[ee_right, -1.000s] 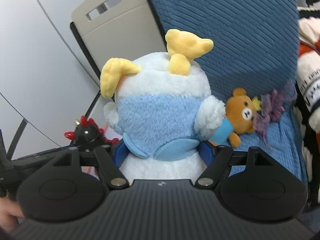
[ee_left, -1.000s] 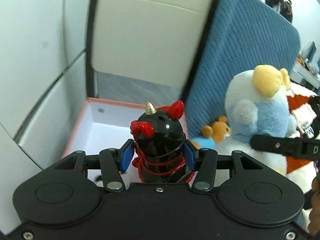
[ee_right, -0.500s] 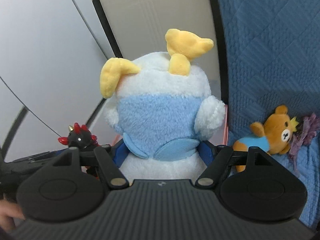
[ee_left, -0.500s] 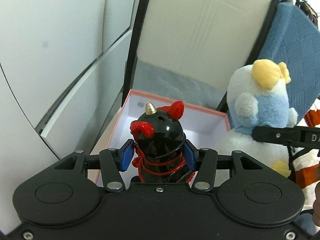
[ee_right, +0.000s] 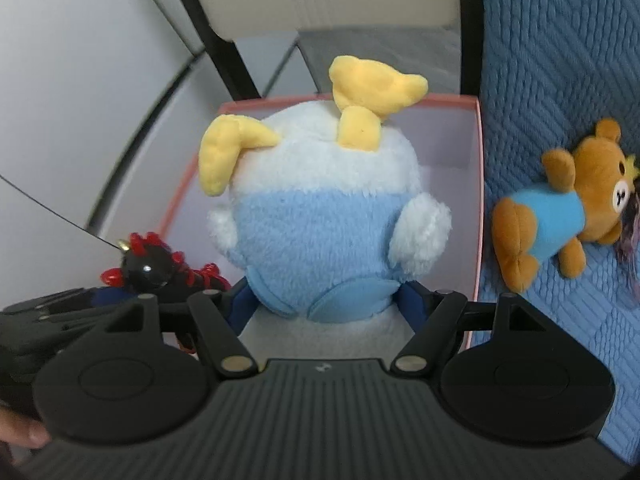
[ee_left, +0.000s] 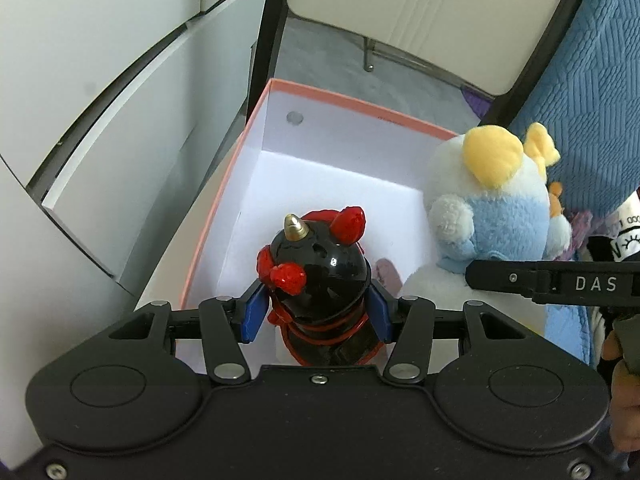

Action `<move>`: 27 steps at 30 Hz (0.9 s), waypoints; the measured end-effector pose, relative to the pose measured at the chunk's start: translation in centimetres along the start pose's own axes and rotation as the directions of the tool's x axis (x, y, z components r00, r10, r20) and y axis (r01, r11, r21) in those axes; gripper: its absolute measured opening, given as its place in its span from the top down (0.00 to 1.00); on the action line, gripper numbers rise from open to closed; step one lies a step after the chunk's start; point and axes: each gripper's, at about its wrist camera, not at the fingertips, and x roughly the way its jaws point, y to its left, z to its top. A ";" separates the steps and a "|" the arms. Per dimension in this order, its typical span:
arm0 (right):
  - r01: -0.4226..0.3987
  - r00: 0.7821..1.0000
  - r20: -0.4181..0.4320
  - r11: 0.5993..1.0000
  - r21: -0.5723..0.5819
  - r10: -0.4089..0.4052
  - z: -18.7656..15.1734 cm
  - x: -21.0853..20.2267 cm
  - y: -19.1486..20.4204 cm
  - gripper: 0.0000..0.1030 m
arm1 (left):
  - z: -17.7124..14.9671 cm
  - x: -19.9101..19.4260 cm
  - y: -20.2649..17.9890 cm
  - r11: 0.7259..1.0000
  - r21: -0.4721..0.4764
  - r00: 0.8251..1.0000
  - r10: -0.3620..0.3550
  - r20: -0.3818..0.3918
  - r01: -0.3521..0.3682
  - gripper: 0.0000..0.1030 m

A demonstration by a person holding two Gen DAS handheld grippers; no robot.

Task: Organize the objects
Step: 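Open both tools to drop the figurine and penguin into the box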

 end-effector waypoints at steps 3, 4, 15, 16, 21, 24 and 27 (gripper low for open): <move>-0.007 1.000 -0.020 1.000 0.019 0.007 -0.4 0.7 -0.5 0.27 | -0.3 -0.5 0.1 1.000 0.004 1.000 -0.003 0.008 0.003 0.52; -0.018 1.000 -0.019 1.000 0.018 0.018 -0.5 0.6 -0.4 0.28 | -0.3 -0.7 0.2 1.000 0.002 1.000 -0.009 0.013 0.009 0.52; -0.048 0.995 0.087 0.999 -0.020 0.049 -0.5 -4.0 1.0 0.11 | -0.4 -5.6 -0.6 1.000 -0.014 0.995 -0.017 0.102 0.018 0.36; -0.051 0.994 0.096 0.999 -0.017 0.052 -0.7 -4.6 1.1 0.11 | -0.5 -6.3 -0.9 1.000 -0.011 0.994 -0.016 0.112 0.018 0.36; -0.062 0.987 0.150 0.998 -0.021 0.065 -2.1 -8.5 1.0 0.11 | -1.4 -9.6 -3.3 0.999 0.009 0.987 -0.037 0.156 0.036 0.35; -0.077 0.979 0.188 0.997 -0.021 0.080 -2.9 -10.7 0.9 0.11 | -2.3 -11.5 -5.0 0.998 0.027 0.982 -0.055 0.182 0.051 0.35; -0.081 0.968 0.236 0.997 -0.017 0.083 -3.9 -13.6 0.4 0.11 | -3.2 -13.5 -6.9 0.996 0.048 0.976 -0.081 0.204 0.072 0.35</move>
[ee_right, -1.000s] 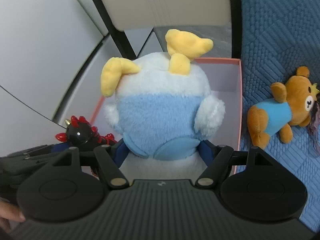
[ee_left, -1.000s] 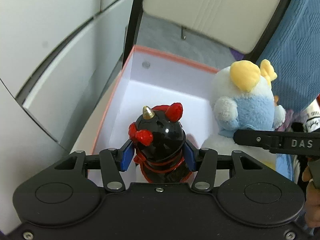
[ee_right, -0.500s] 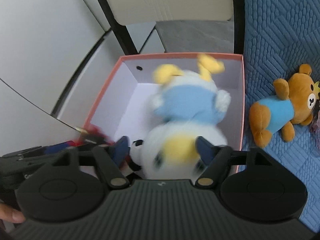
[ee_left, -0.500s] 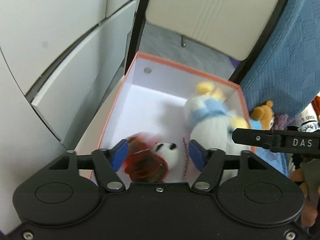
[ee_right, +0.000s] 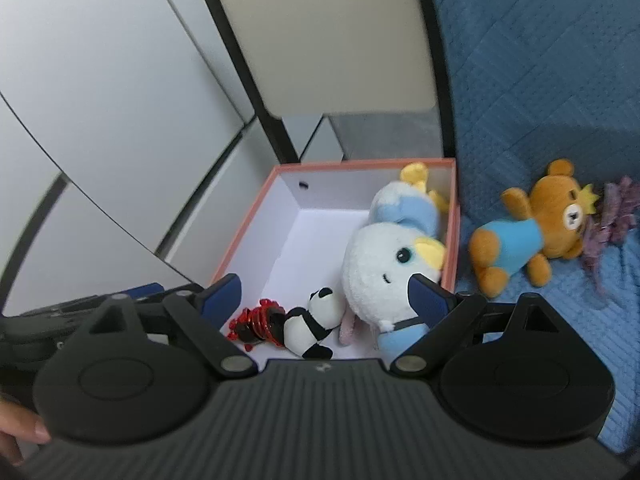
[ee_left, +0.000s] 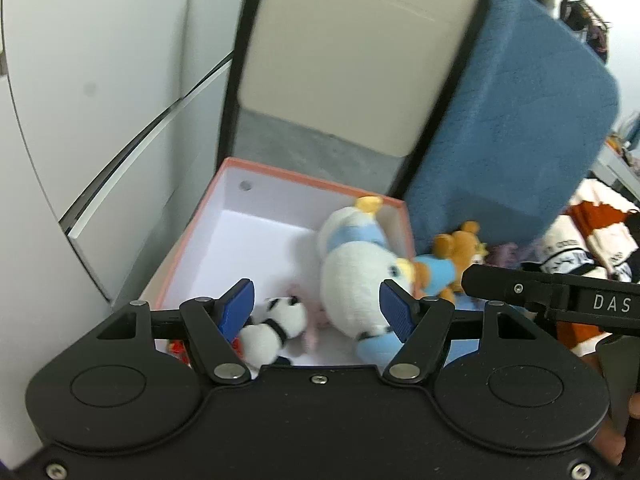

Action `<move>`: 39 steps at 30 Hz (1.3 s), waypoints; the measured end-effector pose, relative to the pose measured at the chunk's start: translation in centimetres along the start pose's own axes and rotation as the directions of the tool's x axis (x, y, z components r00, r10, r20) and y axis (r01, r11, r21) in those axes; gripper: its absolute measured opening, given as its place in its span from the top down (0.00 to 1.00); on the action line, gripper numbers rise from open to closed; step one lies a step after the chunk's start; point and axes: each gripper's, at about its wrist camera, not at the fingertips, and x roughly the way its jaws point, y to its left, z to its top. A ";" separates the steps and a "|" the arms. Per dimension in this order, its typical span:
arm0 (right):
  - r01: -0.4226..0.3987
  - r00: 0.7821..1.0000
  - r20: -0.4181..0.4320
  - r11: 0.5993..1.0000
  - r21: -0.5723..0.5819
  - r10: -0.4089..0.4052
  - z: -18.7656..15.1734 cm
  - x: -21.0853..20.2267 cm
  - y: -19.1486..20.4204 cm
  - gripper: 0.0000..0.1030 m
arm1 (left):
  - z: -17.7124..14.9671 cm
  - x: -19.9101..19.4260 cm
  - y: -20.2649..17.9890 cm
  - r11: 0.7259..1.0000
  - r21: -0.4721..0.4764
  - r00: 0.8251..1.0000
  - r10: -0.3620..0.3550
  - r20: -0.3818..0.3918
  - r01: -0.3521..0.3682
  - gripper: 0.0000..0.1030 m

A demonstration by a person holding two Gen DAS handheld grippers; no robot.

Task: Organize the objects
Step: 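Open both tools to drop the figurine and penguin into the box, then withdraw both tools from the box back toward the chair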

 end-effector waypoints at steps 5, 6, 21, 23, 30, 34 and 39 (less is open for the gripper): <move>0.038 0.997 0.073 0.999 -0.009 -0.037 -1.0 -5.1 -0.7 0.11 | -0.9 -2.6 -3.6 0.998 0.036 0.998 -0.059 0.026 0.058 0.34; 0.037 0.995 0.092 0.999 -0.008 -0.036 -1.2 -6.3 -0.9 0.11 | -1.2 -3.2 -4.5 0.996 0.050 0.997 -0.070 0.032 0.068 0.33; 0.135 0.959 0.243 0.989 0.055 -0.144 -6.8 -17.3 -5.4 0.11 | -6.3 -8.7 -13.4 0.975 0.153 0.985 -0.169 0.045 0.160 0.15; 0.159 0.950 0.260 0.984 0.076 -0.173 -7.6 -18.2 -6.1 0.11 | -6.8 -8.8 -14.2 0.972 0.168 0.983 -0.176 0.045 0.166 0.13; 0.204 0.931 0.285 0.973 0.108 -0.227 -10.6 -19.4 -9.1 0.00 | -9.0 -6.7 -17.4 0.956 0.193 0.974 -0.226 0.010 0.220 0.07; 0.230 0.927 0.276 0.966 0.121 -0.255 -12.1 -18.9 -11.0 0.00 | -10.1 -5.7 -19.1 0.948 0.217 0.971 -0.241 0.006 0.234 0.07; 0.216 0.922 0.295 0.966 0.145 -0.251 -13.5 -18.4 -13.4 0.00 | -10.9 -4.6 -20.5 0.942 0.236 0.968 -0.251 0.016 0.241 0.07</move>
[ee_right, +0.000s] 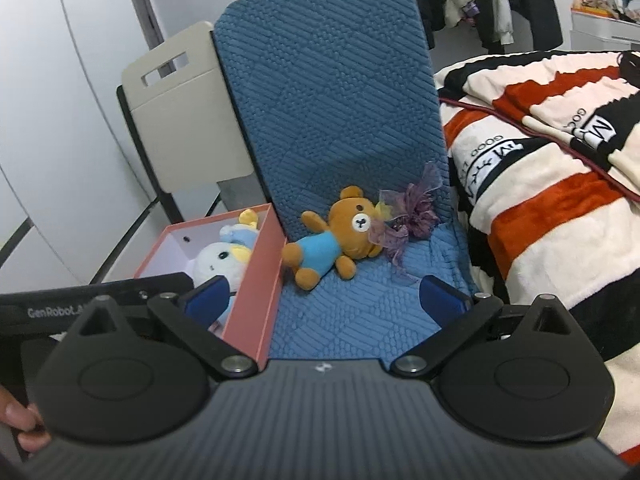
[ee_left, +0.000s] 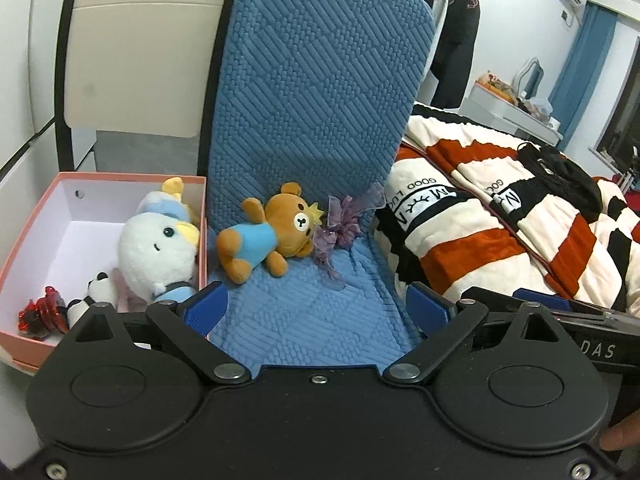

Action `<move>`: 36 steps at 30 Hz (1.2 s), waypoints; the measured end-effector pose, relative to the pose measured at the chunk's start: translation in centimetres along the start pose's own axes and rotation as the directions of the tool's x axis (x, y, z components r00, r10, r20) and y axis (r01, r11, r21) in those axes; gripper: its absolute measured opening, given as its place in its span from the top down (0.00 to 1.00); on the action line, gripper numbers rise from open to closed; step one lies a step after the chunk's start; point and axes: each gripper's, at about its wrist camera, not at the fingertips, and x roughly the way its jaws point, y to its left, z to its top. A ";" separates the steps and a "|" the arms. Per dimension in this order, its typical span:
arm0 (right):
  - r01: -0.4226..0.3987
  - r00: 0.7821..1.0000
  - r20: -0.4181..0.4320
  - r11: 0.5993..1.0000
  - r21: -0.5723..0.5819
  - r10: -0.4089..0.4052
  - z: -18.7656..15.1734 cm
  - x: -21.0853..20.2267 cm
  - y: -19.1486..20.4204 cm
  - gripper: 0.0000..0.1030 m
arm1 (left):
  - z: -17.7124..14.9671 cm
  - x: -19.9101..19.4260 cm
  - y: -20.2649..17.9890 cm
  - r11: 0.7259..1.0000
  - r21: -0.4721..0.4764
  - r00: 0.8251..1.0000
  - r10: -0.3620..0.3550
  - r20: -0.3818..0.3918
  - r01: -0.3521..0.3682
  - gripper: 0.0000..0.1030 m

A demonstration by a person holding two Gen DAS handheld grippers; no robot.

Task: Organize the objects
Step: 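Withdraw both tools from the box back toward the chair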

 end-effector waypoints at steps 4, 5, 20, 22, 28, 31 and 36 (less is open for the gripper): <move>-0.012 1.000 0.027 1.000 0.013 0.011 -0.9 0.4 -1.3 0.00 | -0.4 1.1 -0.4 1.000 0.017 1.000 -0.003 0.009 0.003 0.07; -0.026 0.999 0.034 1.000 0.015 0.026 -1.1 0.4 -1.7 0.00 | -0.6 1.4 -0.5 1.000 0.024 1.000 -0.005 0.013 0.005 0.07; 0.008 0.999 0.047 1.000 0.019 -0.009 -3.7 4.4 -6.2 0.00 | -0.8 7.6 -0.2 0.998 0.060 1.000 -0.015 0.018 0.014 0.07; 0.022 0.998 0.055 1.000 0.005 -0.022 -4.0 5.1 -6.4 0.00 | -1.0 8.7 -0.1 0.998 0.059 1.000 -0.009 0.012 0.009 0.07; 0.051 0.995 0.086 0.998 0.025 -0.053 -4.6 6.9 -7.5 0.00 | -1.7 12.7 0.0 0.998 0.069 1.000 0.006 -0.010 -0.005 0.06; 0.064 0.994 0.088 0.997 0.046 -0.068 -4.9 7.6 -8.1 0.00 | -1.5 14.6 -0.1 0.997 0.074 1.000 0.005 -0.002 -0.005 0.06; 0.107 0.988 0.107 0.991 0.078 -0.115 -4.6 8.7 -8.9 0.01 | -0.5 18.1 -0.4 0.995 0.095 0.999 0.036 -0.001 -0.036 0.05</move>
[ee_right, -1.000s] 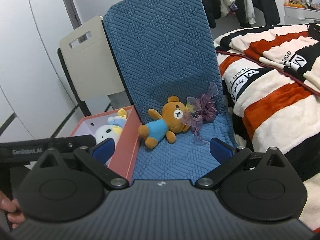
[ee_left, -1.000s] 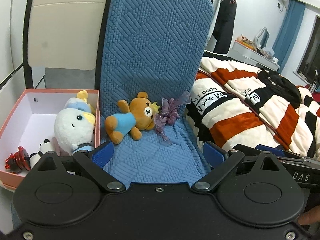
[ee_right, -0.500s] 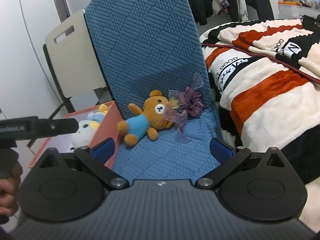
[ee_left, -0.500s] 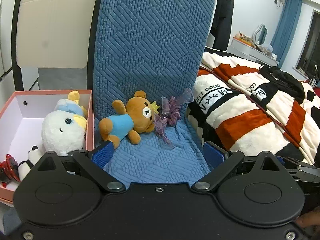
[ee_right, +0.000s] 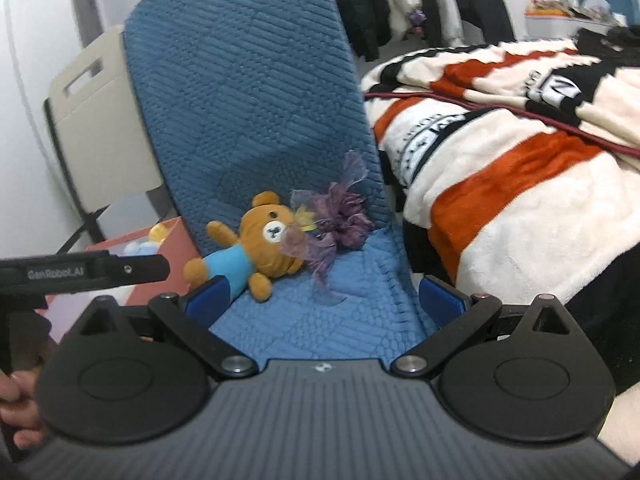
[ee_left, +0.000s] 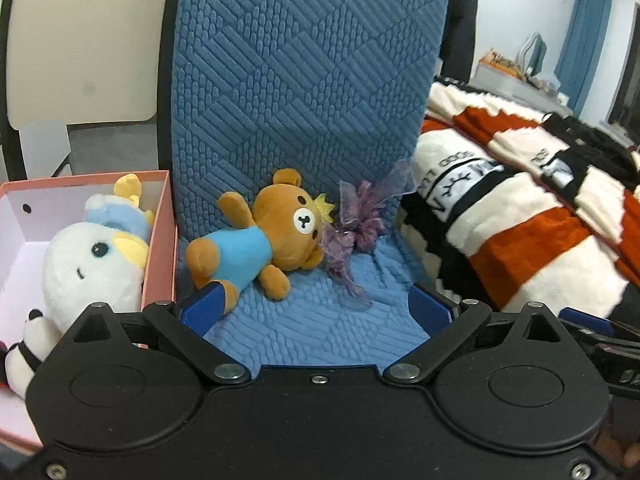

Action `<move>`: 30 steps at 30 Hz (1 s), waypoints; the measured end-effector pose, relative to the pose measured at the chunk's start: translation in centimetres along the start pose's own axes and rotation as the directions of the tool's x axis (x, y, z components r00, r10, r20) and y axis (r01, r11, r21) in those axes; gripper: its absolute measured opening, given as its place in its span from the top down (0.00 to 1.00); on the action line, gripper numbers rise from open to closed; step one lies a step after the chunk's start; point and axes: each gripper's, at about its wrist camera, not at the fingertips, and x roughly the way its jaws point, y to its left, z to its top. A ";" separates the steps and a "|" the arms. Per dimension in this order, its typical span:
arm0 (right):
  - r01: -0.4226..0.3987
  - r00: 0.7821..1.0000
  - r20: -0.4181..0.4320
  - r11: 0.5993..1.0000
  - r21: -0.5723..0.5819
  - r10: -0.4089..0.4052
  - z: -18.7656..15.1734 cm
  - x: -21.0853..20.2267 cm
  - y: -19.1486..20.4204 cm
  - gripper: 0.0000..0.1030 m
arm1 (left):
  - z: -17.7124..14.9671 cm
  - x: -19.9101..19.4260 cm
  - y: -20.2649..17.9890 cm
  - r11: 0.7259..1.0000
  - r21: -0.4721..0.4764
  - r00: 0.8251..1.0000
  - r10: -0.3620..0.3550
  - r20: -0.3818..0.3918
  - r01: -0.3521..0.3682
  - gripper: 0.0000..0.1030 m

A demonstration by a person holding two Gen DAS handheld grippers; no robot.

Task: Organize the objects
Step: 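Withdraw both tools from the box back toward the chair, then grasp the brown bear with the left tool while the right tool grasps the purple bow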

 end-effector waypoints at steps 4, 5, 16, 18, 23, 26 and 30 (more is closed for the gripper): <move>-0.001 1.000 -0.010 0.998 0.069 0.002 0.4 1.8 -1.0 0.01 | 0.4 2.6 -0.6 0.997 0.048 0.999 0.054 -0.001 -0.054 0.05; 0.001 1.000 -0.010 0.996 0.087 0.000 0.5 2.3 -1.1 0.01 | 0.4 3.3 -1.0 0.995 0.073 0.998 0.070 0.003 -0.070 0.04; -0.070 0.997 0.003 0.973 0.218 0.071 1.4 8.3 -2.1 0.01 | 1.3 7.5 -1.9 0.971 0.204 0.991 0.129 -0.022 -0.122 0.03; -0.106 0.994 0.004 0.965 0.239 0.108 1.5 9.7 -2.4 0.01 | 1.7 8.6 -1.7 0.967 0.220 0.989 0.142 -0.030 -0.132 0.03; -0.122 0.990 -0.032 0.943 0.309 0.139 2.2 13.5 -3.1 0.01 | 2.6 11.7 -0.9 0.957 0.241 0.979 0.186 -0.078 -0.163 0.03; -0.151 0.983 -0.043 0.923 0.354 0.177 2.8 16.0 -3.3 0.01 | 2.9 13.5 -0.9 0.940 0.284 0.971 0.220 -0.090 -0.187 0.03; -0.159 0.979 -0.065 0.917 0.367 0.196 3.5 19.4 -2.5 0.01 | 3.5 15.8 -0.5 0.935 0.296 0.963 0.239 -0.125 -0.193 0.03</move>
